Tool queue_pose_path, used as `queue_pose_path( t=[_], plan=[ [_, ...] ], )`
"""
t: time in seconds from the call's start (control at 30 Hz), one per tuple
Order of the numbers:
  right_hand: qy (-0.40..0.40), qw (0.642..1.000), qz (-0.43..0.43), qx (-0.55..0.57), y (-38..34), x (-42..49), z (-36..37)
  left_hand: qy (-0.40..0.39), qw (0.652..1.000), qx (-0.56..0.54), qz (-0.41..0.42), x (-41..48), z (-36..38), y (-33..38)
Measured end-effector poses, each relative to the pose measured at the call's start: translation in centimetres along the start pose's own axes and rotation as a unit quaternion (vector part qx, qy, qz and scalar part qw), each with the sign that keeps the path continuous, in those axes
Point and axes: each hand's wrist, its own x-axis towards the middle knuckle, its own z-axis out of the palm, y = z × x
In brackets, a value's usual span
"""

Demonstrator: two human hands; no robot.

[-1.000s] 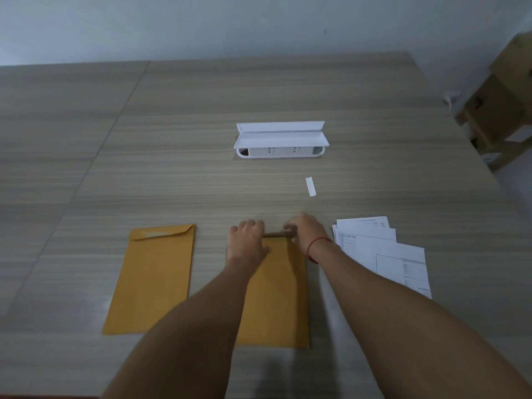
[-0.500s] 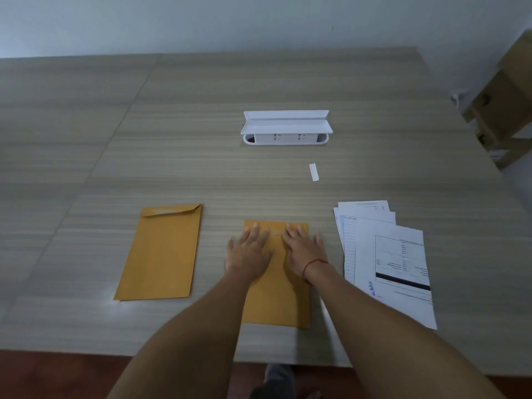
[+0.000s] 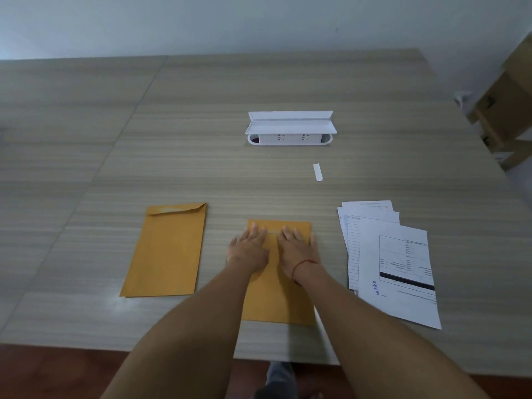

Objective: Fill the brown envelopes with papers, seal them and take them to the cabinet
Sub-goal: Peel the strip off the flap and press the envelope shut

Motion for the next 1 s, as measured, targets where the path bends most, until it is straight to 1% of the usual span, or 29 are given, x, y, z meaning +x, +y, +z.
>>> queue_pose_path(
  t=[0.1, 0.23, 0.33, 0.47, 0.57, 0.7, 0.87, 1.0],
  plan=[
    [0.011, 0.999, 0.032, -0.012, 2.0, -0.5, -0.4, -0.005, 1.000, -0.003, 0.000, 0.1, -0.3, 0.0],
    [-0.012, 0.998, 0.053, -0.009, 2.3, -0.8, -0.8, -0.015, 1.000, -0.008, 0.010, -0.1, -0.3, 0.0],
    [-0.029, 0.999, 0.040, -0.007, 2.2, -0.5, -0.7, -0.016, 1.000, -0.014, 0.021, -0.2, 0.2, -0.2],
    [0.011, 1.000, 0.001, -0.012, 2.5, 0.7, -1.1, 0.032, 0.999, -0.029, 0.018, 1.0, 0.0, -0.6],
    [0.009, 0.999, -0.016, 0.034, 2.5, 2.6, -2.2, 0.069, 0.997, -0.027, 0.022, 2.7, -0.9, -0.6],
    [-0.007, 0.999, -0.001, 0.045, 2.6, 6.1, -3.6, 0.097, 0.994, -0.049, 0.026, 5.5, -2.7, -1.0],
    [-0.004, 0.998, 0.011, 0.056, 2.8, 12.1, -6.5, 0.104, 0.991, -0.065, 0.045, 10.5, -5.0, -1.7],
    [-0.020, 0.997, 0.012, 0.079, 3.5, 17.1, -9.5, 0.109, 0.988, -0.101, 0.049, 14.8, -6.9, -1.1]
  ],
)
